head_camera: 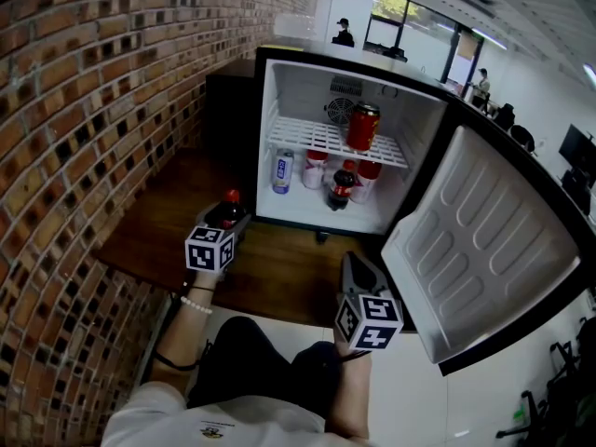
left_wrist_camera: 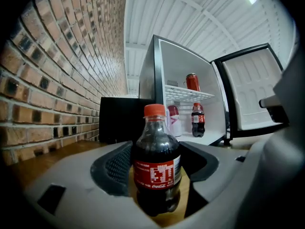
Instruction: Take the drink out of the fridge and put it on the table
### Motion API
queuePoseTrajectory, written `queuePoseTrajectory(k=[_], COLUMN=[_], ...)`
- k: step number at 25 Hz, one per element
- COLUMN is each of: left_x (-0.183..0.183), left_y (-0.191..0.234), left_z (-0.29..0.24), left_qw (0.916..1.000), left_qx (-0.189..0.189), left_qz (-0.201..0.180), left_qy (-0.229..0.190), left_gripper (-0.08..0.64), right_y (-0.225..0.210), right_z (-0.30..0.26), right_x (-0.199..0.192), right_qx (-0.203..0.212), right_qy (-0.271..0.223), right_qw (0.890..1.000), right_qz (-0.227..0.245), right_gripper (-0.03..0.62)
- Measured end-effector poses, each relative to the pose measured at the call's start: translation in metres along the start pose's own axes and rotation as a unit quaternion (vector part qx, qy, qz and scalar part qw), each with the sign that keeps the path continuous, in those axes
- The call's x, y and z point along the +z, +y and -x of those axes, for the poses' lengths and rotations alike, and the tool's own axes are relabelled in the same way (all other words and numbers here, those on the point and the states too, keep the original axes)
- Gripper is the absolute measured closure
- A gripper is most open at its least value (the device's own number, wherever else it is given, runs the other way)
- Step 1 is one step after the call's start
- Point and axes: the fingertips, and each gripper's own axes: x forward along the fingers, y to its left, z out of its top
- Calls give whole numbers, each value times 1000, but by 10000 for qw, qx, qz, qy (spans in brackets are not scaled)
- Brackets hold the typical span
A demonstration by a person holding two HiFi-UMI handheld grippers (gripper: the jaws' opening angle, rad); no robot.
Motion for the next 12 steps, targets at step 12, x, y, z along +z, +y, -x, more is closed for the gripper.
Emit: queuePoseTrajectory(k=[12], left_x=[-12], left_y=[0], left_z=[1], left_qw=[9999], left_qx=[67], left_qz=[-99], left_qy=[-64], left_gripper=[253], right_y=[-5], right_z=[1], right_x=[-1], right_qx=[-56], right_qy=[8], right_qw=[10000], right_qz=[-7], right_gripper=[580])
